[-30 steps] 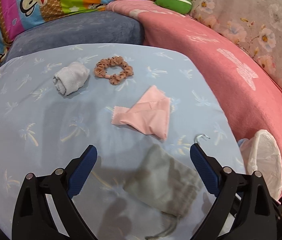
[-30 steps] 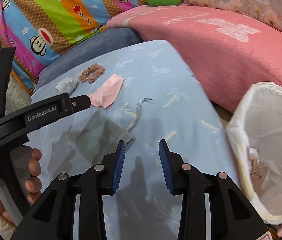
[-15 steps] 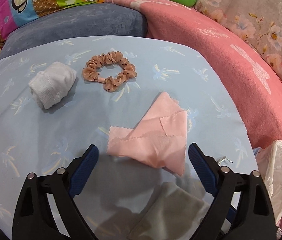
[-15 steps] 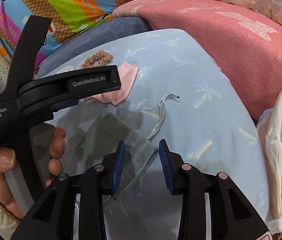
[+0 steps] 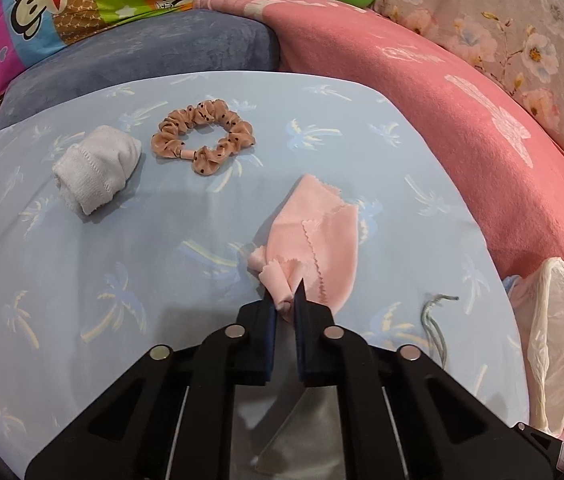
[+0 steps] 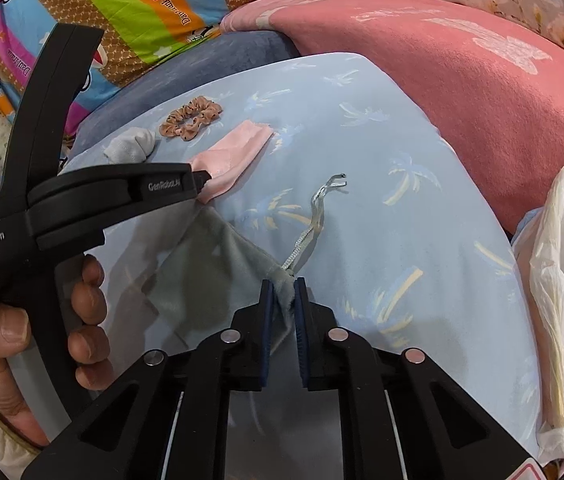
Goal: Collect trash
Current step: 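Grasp the pink cloth with the left tool while the right tool grasps the grey-green pouch, then lift the pink cloth and grey-green pouch and carry them toward the bin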
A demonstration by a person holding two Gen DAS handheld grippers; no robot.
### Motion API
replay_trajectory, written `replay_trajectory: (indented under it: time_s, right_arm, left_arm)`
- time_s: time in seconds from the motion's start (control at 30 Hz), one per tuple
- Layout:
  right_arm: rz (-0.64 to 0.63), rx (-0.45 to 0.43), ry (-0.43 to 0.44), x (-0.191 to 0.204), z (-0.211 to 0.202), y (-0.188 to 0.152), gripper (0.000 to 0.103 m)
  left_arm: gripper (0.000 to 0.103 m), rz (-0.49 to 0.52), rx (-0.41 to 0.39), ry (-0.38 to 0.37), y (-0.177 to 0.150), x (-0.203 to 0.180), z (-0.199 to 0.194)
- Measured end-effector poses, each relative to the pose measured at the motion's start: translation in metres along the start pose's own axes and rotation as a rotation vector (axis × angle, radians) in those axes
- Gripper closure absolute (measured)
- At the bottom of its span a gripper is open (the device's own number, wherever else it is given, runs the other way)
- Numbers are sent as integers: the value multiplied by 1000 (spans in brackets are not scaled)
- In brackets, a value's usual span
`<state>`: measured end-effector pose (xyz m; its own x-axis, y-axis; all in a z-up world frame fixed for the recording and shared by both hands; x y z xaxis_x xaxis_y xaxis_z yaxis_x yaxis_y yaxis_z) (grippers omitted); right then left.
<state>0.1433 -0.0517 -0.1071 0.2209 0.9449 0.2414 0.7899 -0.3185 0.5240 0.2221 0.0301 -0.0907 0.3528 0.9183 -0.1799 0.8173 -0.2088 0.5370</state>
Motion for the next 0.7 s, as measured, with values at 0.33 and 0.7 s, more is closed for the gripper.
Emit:
replay_trajectory:
  time_s: [0.33, 0.7]
  right_arm:
    - [46, -101, -15, -19, -52, 2, 94]
    - [118, -222, -49, -61, -119, -2, 94]
  left_arm:
    - [98, 18, -48, -25, -8, -22, -38]
    - [98, 80, -115, -57, -15, -72, -79]
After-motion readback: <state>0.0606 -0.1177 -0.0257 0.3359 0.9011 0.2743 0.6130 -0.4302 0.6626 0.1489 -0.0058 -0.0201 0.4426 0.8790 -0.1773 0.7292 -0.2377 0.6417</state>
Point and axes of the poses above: each gripper's, at about its wrist camera, not at the fingertips, and z roughly the way its jaws point, x to its left, y to its top, the point moved 1 cm from there along z, roughly the way its jaws point, and after that the axes turned 1 degree about z, right-handed, at the moved point
